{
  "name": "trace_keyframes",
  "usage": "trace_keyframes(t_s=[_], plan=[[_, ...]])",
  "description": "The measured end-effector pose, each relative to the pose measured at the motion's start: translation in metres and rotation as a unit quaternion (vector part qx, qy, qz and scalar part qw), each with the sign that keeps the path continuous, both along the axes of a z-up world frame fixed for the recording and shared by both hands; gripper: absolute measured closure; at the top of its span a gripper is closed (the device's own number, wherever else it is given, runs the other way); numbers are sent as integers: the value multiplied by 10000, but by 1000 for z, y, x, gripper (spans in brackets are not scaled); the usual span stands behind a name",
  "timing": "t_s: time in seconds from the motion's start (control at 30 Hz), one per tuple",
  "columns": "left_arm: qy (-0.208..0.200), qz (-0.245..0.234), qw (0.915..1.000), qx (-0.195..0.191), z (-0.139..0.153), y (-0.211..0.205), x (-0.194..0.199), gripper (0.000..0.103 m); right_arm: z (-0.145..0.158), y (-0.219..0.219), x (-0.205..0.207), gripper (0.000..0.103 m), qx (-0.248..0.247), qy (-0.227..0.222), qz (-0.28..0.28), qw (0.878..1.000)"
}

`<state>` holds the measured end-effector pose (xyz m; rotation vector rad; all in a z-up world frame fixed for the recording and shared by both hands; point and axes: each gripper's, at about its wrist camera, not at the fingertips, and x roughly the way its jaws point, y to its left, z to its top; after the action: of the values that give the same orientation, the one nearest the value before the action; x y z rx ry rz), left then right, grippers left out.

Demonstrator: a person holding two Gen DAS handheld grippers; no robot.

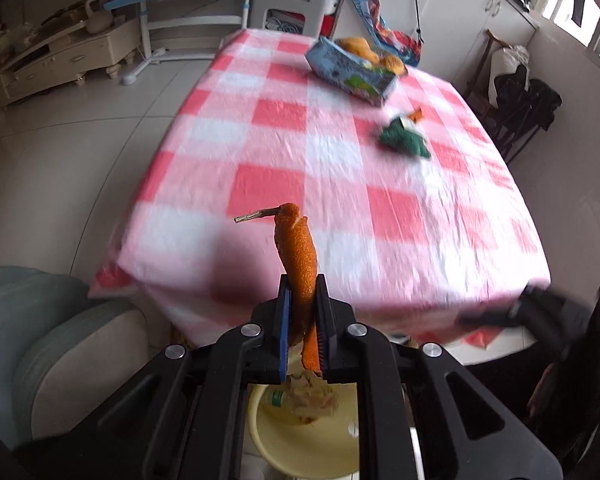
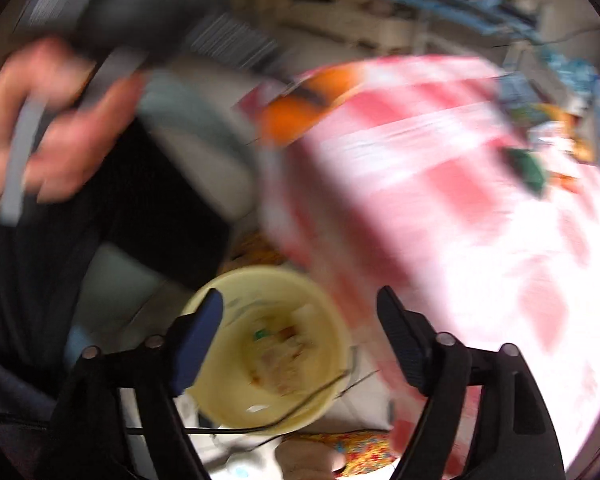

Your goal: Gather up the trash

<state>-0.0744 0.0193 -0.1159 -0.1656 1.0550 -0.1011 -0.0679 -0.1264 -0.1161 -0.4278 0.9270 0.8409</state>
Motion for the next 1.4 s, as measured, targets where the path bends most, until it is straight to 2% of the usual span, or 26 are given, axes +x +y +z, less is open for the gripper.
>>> trace_keyframes(t_s=[0.13, 0.23, 0.3, 0.33, 0.37, 0.43, 0.53, 0.67, 0.83, 0.9, 0.93, 1.0, 1.03, 1.07, 1.2, 1.4], plan=[[418, -401, 9983, 62, -16, -21, -26, 91, 15, -25, 9, 17, 218, -397, -793, 9958], [933, -922, 9912, 176, -35, -46, -50, 90, 17, -29, 12, 15, 210, -417, -1055, 9933], [993, -1059, 9892, 219, -38, -54, -64, 84, 15, -28, 18, 15, 69, -420, -1110, 9929], [946, -1049, 9898, 185, -35, -53, -67, 78, 14, -24, 23, 15, 6, -411, -1114, 9929], [851, -954, 9917, 139, -30, -49, -68, 64, 11, -22, 23, 15, -69, -401, -1105, 9930], [640, -637, 9959, -45, -19, -35, -65, 49, 7, -25, 16, 15, -202, -409, -1056, 9934], [294, -178, 9990, -278, -1, -13, -58, 44, -2, -20, 12, 15, -363, -412, -973, 9937], [-282, 304, 9991, -80, 27, 4, -42, 36, -6, -16, 11, 15, -400, -432, -990, 9934], [-929, 731, 9930, 9, 62, 22, -14, 25, -7, -12, 16, 15, -299, -508, -1093, 9923], [-1169, 902, 9890, -42, 65, 32, -10, 21, -6, -11, 17, 15, -246, -531, -1112, 9921], [-1175, 957, 9884, -81, 61, 37, -8, 20, -5, -10, 18, 15, -220, -549, -1116, 9920], [-748, 1112, 9908, -187, 43, 45, -3, 20, -4, -9, 18, 15, -176, -553, -1119, 9920], [-508, 1156, 9912, -391, 35, 48, 1, 20, -5, -8, 19, 15, -171, -553, -1121, 9920], [-448, 1137, 9910, -552, 31, 47, 2, 20, -5, -6, 19, 15, -171, -551, -1123, 9920], [-582, 1004, 9924, -407, 31, 37, -2, 19, -10, 2, 21, 15, -240, -496, -1093, 9925], [-445, 878, 9940, -470, 25, 30, -1, 19, -15, 9, 20, 14, -327, -453, -1024, 9932]])
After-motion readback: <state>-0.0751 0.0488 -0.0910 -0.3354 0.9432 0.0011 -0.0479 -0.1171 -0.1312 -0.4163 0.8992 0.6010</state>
